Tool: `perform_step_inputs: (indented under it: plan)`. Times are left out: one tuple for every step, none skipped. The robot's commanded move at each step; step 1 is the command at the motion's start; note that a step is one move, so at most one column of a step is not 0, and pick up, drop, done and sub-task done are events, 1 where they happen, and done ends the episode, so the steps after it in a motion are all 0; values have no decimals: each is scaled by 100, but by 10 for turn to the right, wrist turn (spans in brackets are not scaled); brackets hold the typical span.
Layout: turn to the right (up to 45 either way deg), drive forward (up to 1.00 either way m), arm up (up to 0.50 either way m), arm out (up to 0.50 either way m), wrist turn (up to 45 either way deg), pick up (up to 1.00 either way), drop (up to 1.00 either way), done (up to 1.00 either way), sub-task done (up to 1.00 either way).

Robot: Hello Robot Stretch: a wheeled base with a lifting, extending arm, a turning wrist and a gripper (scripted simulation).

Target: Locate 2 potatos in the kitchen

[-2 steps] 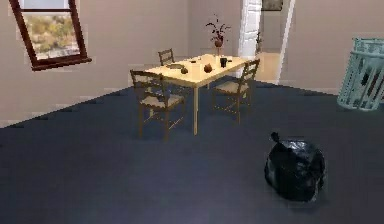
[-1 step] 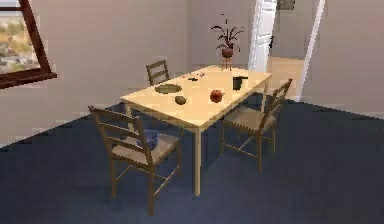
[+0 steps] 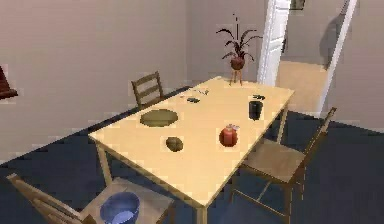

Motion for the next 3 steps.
perform_step_inputs:
  plan:
    - [0,0,0,0,0,0,0,0,100]
    - [-450,0,0,0,0,0,0,0,0]
    - [-450,0,0,0,0,0,0,0,0]
